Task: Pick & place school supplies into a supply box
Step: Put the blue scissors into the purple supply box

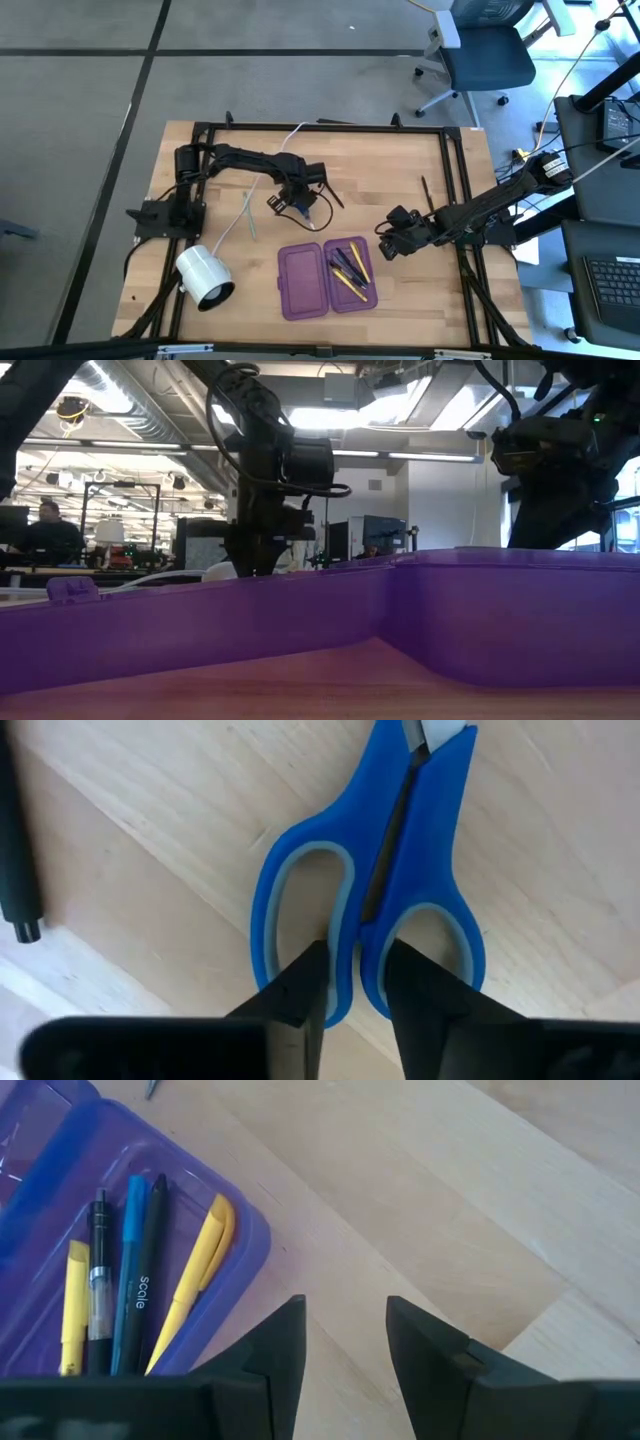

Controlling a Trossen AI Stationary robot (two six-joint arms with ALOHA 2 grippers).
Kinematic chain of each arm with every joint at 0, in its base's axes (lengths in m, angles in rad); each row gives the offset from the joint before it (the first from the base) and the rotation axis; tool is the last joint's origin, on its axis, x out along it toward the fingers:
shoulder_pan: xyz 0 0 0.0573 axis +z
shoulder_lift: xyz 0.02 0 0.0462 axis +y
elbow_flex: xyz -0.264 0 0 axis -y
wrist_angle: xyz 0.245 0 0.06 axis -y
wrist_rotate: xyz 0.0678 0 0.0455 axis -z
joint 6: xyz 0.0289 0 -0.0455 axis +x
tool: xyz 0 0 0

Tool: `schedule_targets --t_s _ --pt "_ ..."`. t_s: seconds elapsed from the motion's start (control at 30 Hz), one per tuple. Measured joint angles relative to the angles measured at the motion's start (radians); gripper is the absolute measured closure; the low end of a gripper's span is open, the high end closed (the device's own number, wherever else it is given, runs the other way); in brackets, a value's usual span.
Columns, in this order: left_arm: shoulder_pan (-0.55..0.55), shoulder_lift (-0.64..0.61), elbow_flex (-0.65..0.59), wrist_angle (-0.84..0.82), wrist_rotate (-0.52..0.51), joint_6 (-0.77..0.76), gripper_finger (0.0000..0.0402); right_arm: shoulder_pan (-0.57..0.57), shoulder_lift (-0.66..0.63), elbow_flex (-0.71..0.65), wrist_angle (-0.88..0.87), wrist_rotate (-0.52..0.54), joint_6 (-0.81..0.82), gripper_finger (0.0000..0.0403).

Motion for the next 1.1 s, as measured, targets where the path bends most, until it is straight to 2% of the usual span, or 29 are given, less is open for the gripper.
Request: schedule_targets --t_s 0.07,0.27,0.43,0.7,0.83,1.1 --pt "-0.001 0.0 0.0 0.0 -0.002 -0.015 0.034 0.001 0.0 0.0 0.0 -0.001 0.0 0.026" --pt "-0.017 -0.025 -0.007 -0.011 -0.058 -0.058 0.0338 0.001 0.0 0.0 -0.001 -0.023 0.0 0.026" --pt "-0.044 -0.114 -0.005 -0.015 -0.094 -0.08 0.0338 0.0 0.0 0.0 0.0 -0.025 0.002 0.026" --pt "-0.157 -0.238 0.039 0.002 -0.018 -0.229 0.0338 -0.001 0.0 0.0 -0.004 -0.021 0.031 0.026" --pt "-0.255 -0.221 0.103 0.014 -0.03 -0.267 0.0338 -0.01 0.0 0.0 -0.005 -0.021 0.036 0.026" --pt "-0.381 -0.074 0.237 0.094 0.032 -0.35 0.0338 -0.049 0.0 0.0 -0.008 -0.022 0.017 0.026"
